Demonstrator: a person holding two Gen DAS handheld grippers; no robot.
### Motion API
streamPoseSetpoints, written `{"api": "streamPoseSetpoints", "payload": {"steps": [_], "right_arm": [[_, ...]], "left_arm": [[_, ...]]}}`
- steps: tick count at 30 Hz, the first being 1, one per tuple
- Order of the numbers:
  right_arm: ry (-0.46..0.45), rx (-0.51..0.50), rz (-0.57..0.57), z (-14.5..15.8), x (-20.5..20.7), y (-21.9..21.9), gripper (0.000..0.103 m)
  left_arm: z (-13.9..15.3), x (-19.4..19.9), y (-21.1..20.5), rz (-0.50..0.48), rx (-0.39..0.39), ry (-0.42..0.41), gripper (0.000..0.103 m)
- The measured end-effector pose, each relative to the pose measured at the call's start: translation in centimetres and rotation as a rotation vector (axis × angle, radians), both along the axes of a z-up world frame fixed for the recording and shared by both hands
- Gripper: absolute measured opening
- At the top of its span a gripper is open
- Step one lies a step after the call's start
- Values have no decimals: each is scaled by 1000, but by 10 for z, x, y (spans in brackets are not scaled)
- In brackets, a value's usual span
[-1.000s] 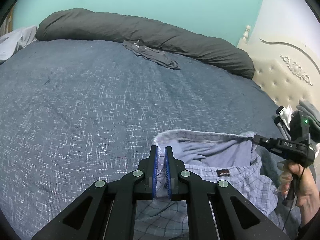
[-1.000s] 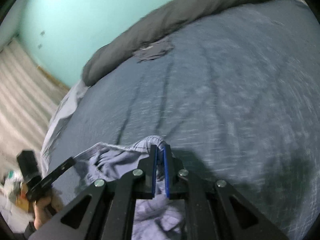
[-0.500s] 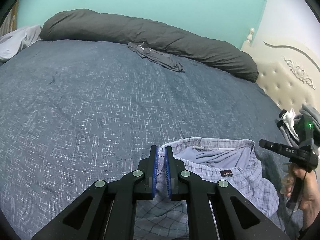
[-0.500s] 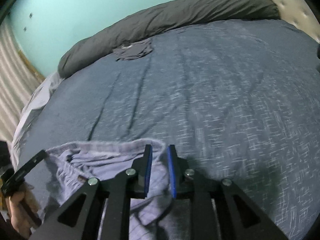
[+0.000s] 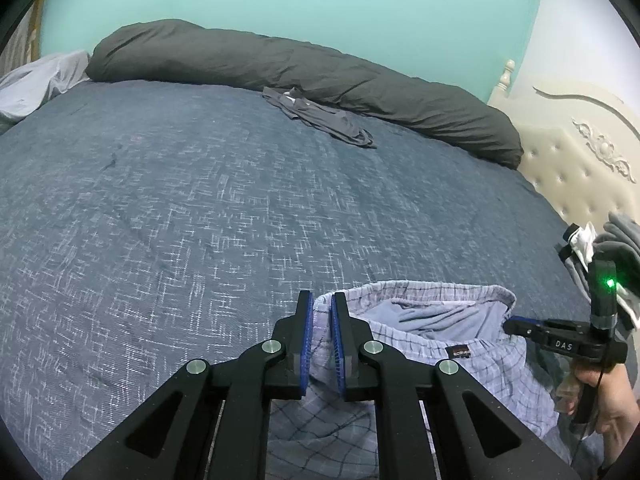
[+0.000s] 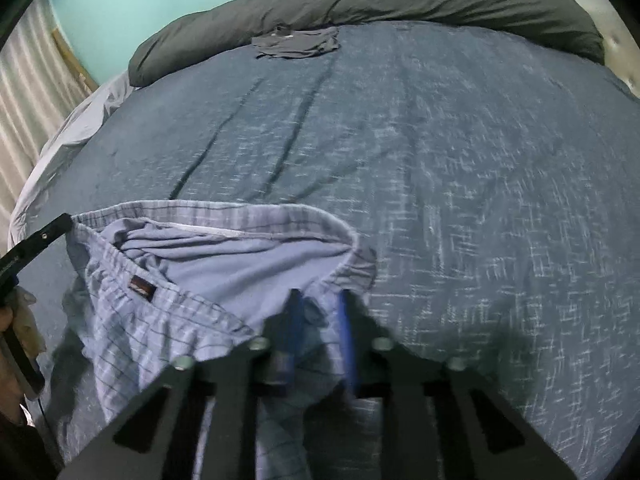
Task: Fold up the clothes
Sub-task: 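Open the left gripper and regrasp the waistband corner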
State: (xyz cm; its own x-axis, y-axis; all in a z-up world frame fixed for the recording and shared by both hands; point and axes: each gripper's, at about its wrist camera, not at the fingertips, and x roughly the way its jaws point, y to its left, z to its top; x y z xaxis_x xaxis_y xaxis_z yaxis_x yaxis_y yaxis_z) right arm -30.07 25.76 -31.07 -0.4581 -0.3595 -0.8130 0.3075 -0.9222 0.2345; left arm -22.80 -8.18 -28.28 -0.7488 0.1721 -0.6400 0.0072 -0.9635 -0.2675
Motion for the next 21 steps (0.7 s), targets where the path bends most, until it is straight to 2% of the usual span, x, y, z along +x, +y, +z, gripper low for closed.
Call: {"api": "streamPoseSetpoints", "payload": {"steps": [5, 6, 7, 9, 14, 17, 21], "right_arm": [[20, -57, -10, 9, 7, 15, 2], [27, -79, -18, 12, 7, 18, 2], [34, -101, -27, 16, 7, 21, 1], [54, -137, -44, 23, 7, 28, 1], [114, -267, -99, 42, 8, 50, 1], [153, -401, -141, 47, 7, 68, 1], [180, -409, -240, 40, 4, 89, 1]], "left_arm": [[1, 1, -4, 18, 0, 0, 15], [1, 1, -5, 23, 0, 1, 20], [1, 1, -6, 27, 0, 3, 31], [2, 3, -9, 37, 8, 7, 45], [0, 3, -11, 43, 16, -4, 45], [-1, 3, -11, 42, 16, -8, 45], [-1, 2, -8, 30, 14, -12, 45]]}}
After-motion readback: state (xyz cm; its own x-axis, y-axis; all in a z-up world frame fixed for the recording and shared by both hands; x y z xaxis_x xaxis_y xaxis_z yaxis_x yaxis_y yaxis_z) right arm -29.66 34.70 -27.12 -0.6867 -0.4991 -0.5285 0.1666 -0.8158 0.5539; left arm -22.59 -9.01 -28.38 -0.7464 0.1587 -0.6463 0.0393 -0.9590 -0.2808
